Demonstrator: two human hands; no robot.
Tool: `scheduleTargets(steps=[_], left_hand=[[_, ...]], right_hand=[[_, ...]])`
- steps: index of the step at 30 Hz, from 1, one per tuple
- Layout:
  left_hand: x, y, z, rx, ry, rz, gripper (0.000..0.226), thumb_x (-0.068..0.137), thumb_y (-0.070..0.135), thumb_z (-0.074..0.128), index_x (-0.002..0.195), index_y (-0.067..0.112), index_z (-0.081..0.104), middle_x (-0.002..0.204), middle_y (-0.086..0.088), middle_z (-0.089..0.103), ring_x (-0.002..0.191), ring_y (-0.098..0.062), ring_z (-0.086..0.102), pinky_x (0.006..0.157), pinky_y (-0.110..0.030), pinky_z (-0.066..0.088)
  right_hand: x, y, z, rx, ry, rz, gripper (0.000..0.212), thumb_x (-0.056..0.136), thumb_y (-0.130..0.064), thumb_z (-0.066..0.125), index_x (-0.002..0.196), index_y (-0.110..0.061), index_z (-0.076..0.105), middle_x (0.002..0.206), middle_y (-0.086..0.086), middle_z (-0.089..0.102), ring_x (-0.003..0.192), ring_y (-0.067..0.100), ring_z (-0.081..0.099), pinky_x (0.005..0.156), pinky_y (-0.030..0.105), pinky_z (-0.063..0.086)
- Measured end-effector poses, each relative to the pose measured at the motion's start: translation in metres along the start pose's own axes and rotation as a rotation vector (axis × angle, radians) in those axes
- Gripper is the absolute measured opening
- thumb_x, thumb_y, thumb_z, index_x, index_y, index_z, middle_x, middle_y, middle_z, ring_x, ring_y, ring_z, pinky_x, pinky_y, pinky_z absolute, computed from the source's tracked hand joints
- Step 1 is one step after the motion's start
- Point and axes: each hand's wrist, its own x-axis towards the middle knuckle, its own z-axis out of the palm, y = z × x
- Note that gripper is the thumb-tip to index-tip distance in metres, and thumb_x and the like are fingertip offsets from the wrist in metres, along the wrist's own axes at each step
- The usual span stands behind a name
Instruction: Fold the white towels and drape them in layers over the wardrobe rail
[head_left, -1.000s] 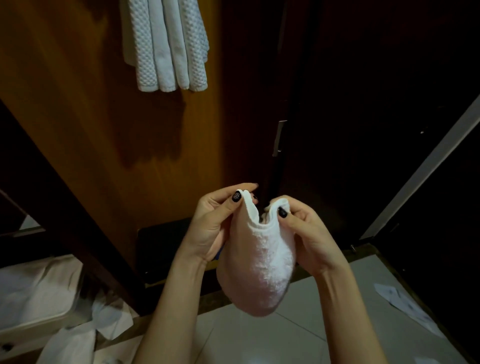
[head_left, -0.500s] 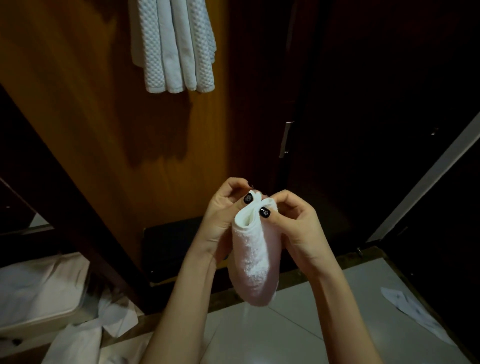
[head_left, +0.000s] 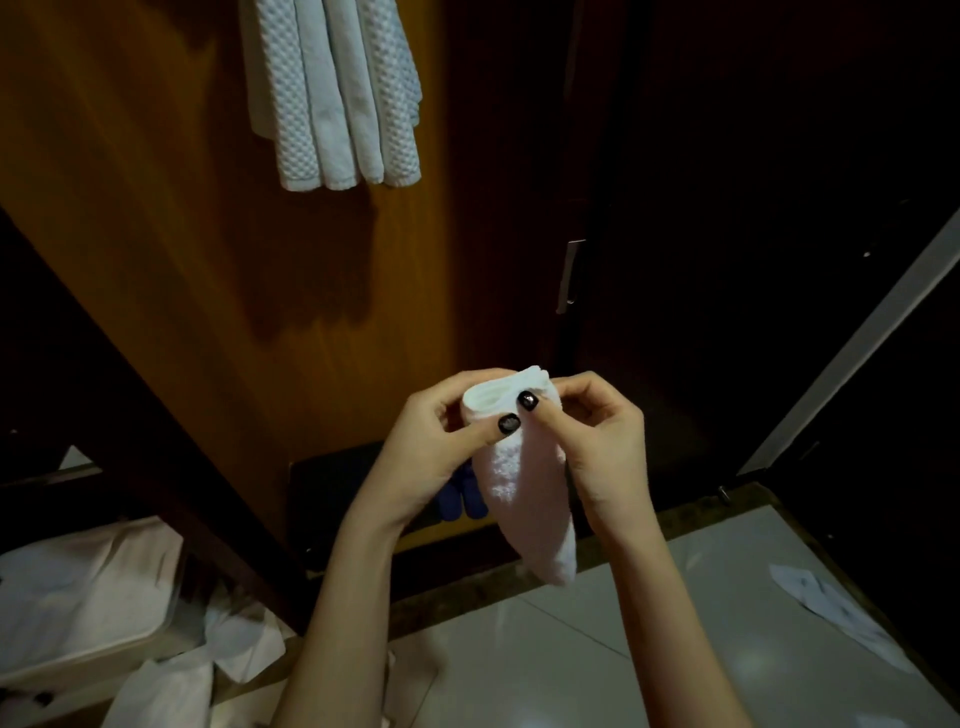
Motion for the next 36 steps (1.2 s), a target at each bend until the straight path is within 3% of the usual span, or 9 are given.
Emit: scheduleTargets(steps=[3, 8, 13, 16, 19, 25, 28, 32, 36], left_hand=[[0.003, -0.005, 0.004, -0.016, 0.08, 0.032, 0.042, 0.084, 0.002, 0.069, 0.118, 0.025, 0.061, 0.105, 0.014, 0.071, 0.098, -0.007, 0.067, 0.076, -0.021, 0.054], [0.007, -0.011, 0.011, -0.021, 0.137, 0.107, 0.03, 0.086, 0.002, 0.066, 0.109, 0.022, 0.064, 0.101, 0.006, 0.072, 0.094, -0.01, 0.068, 0.075, -0.023, 0.054], [0.02, -0.005, 0.016, -0.055, 0.135, 0.125, 0.044, 0.088, 0.003, 0.066, 0.122, 0.032, 0.059, 0.105, -0.002, 0.071, 0.093, -0.016, 0.068, 0.074, -0.028, 0.056], [0.027, -0.001, 0.019, -0.036, 0.099, 0.185, 0.045, 0.091, 0.004, 0.062, 0.124, 0.033, 0.058, 0.118, 0.018, 0.065, 0.106, -0.007, 0.064, 0.082, -0.023, 0.053], [0.032, 0.003, 0.023, -0.028, 0.028, 0.212, 0.045, 0.091, -0.002, 0.058, 0.121, 0.032, 0.058, 0.114, 0.031, 0.064, 0.111, 0.004, 0.059, 0.085, -0.014, 0.048], [0.075, 0.021, 0.03, 0.05, 0.127, 0.322, 0.036, 0.093, -0.002, 0.057, 0.112, 0.029, 0.064, 0.114, 0.018, 0.064, 0.111, 0.007, 0.058, 0.088, -0.012, 0.046], [0.102, 0.036, 0.025, -0.058, 0.132, 0.336, 0.033, 0.095, 0.001, 0.055, 0.114, 0.028, 0.064, 0.118, 0.012, 0.064, 0.109, 0.003, 0.06, 0.087, -0.016, 0.048], [0.137, 0.056, 0.014, -0.233, 0.108, 0.314, 0.022, 0.097, 0.006, 0.054, 0.116, 0.012, 0.064, 0.121, -0.002, 0.065, 0.11, -0.011, 0.062, 0.088, -0.025, 0.049], [0.163, 0.075, 0.0, -0.438, 0.037, 0.267, 0.03, 0.096, 0.015, 0.053, 0.124, 0.003, 0.057, 0.12, -0.01, 0.064, 0.102, -0.015, 0.064, 0.082, -0.026, 0.053]], right_hand=[[0.0, 0.002, 0.003, -0.047, 0.034, -0.03, 0.007, 0.082, -0.01, 0.075, 0.082, -0.006, 0.07, 0.085, 0.003, 0.073, 0.086, 0.013, 0.069, 0.077, 0.024, 0.054], [0.005, 0.001, 0.003, -0.038, 0.067, -0.029, 0.01, 0.083, -0.013, 0.075, 0.081, -0.005, 0.069, 0.081, 0.003, 0.071, 0.08, 0.013, 0.068, 0.07, 0.021, 0.054], [0.014, 0.004, -0.002, -0.013, 0.1, -0.034, 0.017, 0.085, -0.013, 0.073, 0.095, -0.008, 0.06, 0.088, 0.002, 0.065, 0.082, 0.011, 0.063, 0.073, 0.023, 0.051], [0.026, 0.0, -0.01, -0.005, 0.1, -0.011, 0.018, 0.084, -0.013, 0.074, 0.099, -0.009, 0.065, 0.095, 0.008, 0.07, 0.091, 0.02, 0.068, 0.08, 0.031, 0.055], [0.044, -0.01, -0.01, 0.012, 0.168, -0.069, 0.013, 0.084, -0.015, 0.075, 0.088, -0.011, 0.064, 0.087, 0.008, 0.067, 0.082, 0.02, 0.064, 0.075, 0.035, 0.051], [0.06, -0.022, -0.014, -0.022, 0.178, -0.208, 0.005, 0.096, -0.017, 0.06, 0.096, -0.012, 0.062, 0.092, 0.006, 0.064, 0.088, 0.017, 0.062, 0.078, 0.032, 0.051], [0.063, -0.022, -0.023, -0.129, 0.093, -0.231, 0.013, 0.1, -0.021, 0.051, 0.094, -0.016, 0.061, 0.089, 0.004, 0.062, 0.081, 0.009, 0.059, 0.071, 0.025, 0.048], [0.069, -0.024, -0.031, -0.242, -0.077, -0.194, 0.041, 0.097, -0.038, 0.045, 0.091, 0.001, 0.06, 0.086, 0.021, 0.06, 0.075, 0.017, 0.055, 0.067, 0.025, 0.044], [0.068, -0.037, -0.041, -0.236, -0.134, -0.223, 0.026, 0.1, -0.024, 0.047, 0.102, -0.005, 0.064, 0.1, 0.013, 0.066, 0.086, 0.007, 0.062, 0.076, 0.016, 0.049]])
